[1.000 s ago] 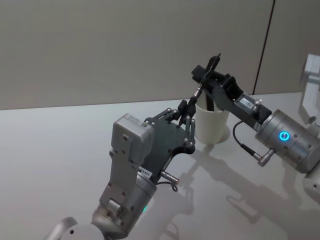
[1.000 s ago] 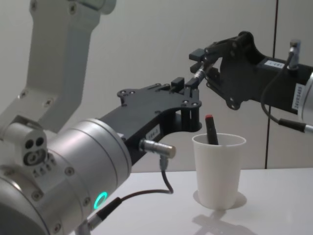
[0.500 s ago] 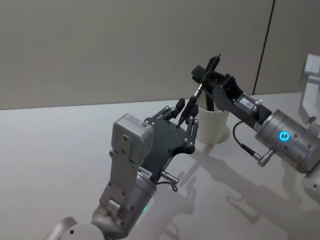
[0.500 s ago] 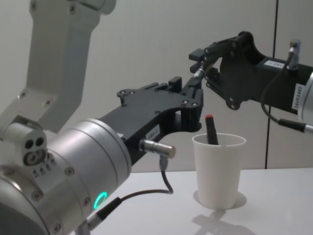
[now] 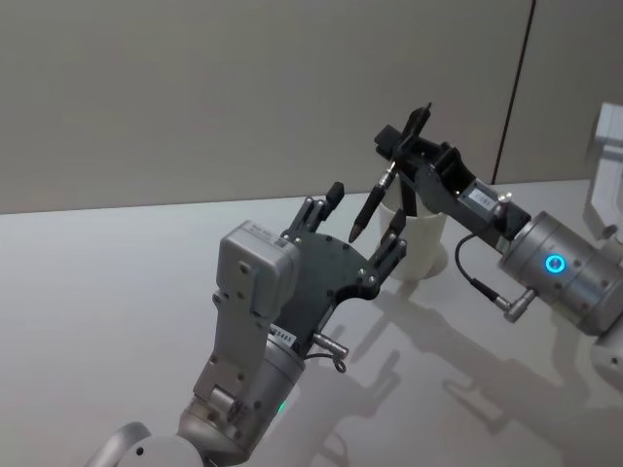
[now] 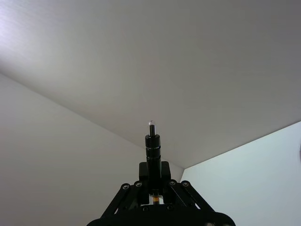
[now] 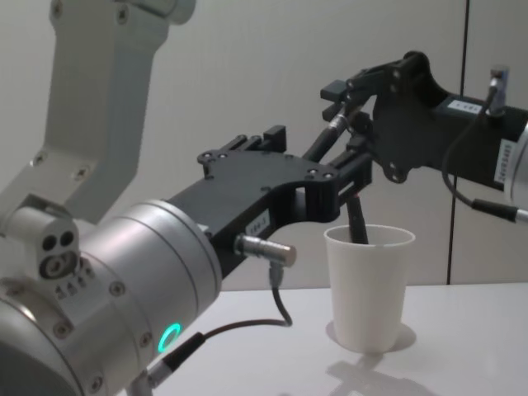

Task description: Place the pen into the pen holder.

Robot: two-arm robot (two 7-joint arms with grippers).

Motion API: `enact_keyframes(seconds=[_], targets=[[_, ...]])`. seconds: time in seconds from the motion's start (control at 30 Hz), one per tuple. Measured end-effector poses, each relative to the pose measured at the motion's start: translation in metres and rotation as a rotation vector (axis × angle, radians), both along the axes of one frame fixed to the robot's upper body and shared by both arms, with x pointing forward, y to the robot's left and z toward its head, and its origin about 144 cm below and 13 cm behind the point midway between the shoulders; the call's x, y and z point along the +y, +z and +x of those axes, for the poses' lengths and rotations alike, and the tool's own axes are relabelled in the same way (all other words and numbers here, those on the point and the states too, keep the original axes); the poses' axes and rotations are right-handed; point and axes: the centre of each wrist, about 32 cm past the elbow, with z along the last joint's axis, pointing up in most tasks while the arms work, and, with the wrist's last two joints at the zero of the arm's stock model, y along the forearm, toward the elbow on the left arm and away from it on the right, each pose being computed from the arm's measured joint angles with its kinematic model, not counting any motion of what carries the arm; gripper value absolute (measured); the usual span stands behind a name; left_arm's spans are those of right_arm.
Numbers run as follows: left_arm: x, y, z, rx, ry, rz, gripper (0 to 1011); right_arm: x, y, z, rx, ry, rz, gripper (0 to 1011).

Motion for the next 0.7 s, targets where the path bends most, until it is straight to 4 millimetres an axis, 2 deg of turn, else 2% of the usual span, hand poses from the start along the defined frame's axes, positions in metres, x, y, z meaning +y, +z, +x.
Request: enact_keyframes(seconds=[0.07,0.23,0.27,0.37,0.7], targets=[[0.000,0.000,0.000,0.000,0.000,0.000,745,-0.002,0.001,0.001,-0.015,-0.008,-0.010,132],[0.000,0.000,0.000,0.000,0.000,0.000,920,-0.010,0.005,0.003,-0.044,-0.031,-0.030,132],[0.000,0.000,0.000,0.000,0.000,0.000,920,-0.012,0.006,0.004,-0.050,-0.036,-0.033,132],[0.000,0.000,0.000,0.000,0.000,0.000,1001,-0.021,0.010,0.005,-0.075,-0.058,-0.052,132],[0.000,0.000,0.000,0.000,0.000,0.000,1001,-0.048,0.026,0.010,-0.174,-0.131,-0.146,132]])
